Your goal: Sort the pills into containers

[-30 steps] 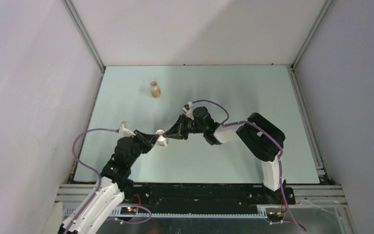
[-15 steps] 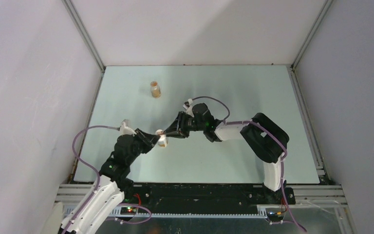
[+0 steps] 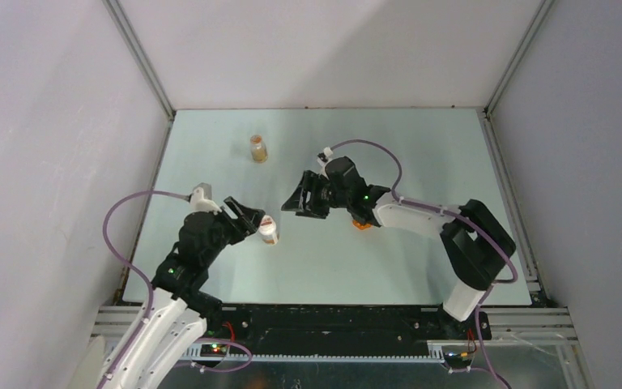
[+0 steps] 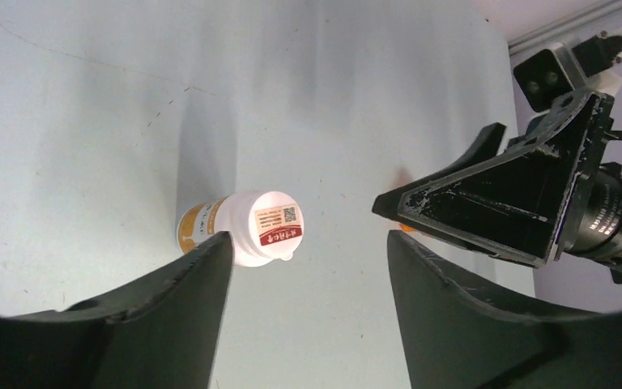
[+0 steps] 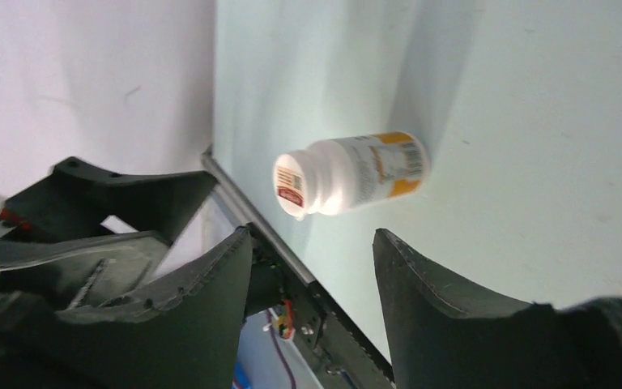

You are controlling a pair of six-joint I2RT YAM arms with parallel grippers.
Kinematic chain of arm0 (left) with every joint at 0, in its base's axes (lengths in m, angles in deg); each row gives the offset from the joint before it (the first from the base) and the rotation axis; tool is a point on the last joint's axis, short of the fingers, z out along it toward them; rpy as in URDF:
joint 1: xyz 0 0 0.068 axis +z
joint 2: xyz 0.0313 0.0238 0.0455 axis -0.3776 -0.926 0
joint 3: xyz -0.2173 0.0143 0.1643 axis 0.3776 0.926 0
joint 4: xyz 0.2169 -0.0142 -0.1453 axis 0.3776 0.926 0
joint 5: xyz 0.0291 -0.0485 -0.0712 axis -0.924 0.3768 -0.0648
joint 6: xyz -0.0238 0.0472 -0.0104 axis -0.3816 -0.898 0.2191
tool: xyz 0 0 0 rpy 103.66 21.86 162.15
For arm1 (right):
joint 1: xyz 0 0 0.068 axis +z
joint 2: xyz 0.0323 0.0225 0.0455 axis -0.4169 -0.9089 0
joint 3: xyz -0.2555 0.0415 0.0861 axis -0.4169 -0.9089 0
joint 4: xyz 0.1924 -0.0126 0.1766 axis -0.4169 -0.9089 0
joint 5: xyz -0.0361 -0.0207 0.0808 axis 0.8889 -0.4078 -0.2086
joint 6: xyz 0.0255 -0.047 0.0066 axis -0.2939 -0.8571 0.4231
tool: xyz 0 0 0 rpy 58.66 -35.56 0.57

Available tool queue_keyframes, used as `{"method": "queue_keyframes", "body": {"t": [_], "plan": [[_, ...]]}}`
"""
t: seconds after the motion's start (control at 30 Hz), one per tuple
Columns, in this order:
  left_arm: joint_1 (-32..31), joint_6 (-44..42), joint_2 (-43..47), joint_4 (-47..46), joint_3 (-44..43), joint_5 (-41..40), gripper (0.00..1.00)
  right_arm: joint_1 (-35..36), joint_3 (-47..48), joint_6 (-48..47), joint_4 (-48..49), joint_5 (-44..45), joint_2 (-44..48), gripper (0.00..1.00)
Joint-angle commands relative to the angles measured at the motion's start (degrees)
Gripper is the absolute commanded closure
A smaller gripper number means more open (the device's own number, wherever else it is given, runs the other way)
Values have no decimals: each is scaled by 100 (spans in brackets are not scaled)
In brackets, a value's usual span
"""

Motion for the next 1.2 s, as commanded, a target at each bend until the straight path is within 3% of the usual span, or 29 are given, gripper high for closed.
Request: {"method": "queue_keyframes", "body": {"t": [0.0, 0.23, 0.63, 0.9, 1.17], "plan": [[3, -880, -50, 471, -406, -78, 21, 65, 105, -697, -1566, 1349, 791, 39], [-89, -1273, -719, 561, -495, 247, 13, 44, -426, -685, -2358, 2353, 1740, 43], [-876, -1129, -2002, -377, -369, -496, 7, -258, -1117, -782, -2693, 2645, 2557, 42], [-1031, -872, -2488, -466, -292, -1478, 21, -643, -1624, -785, -2730, 2572, 2986, 43], [-1161, -674, -2357, -228, -171, -2423, 27, -877, -1785, -777, -2683, 2440, 3185, 43]]}}
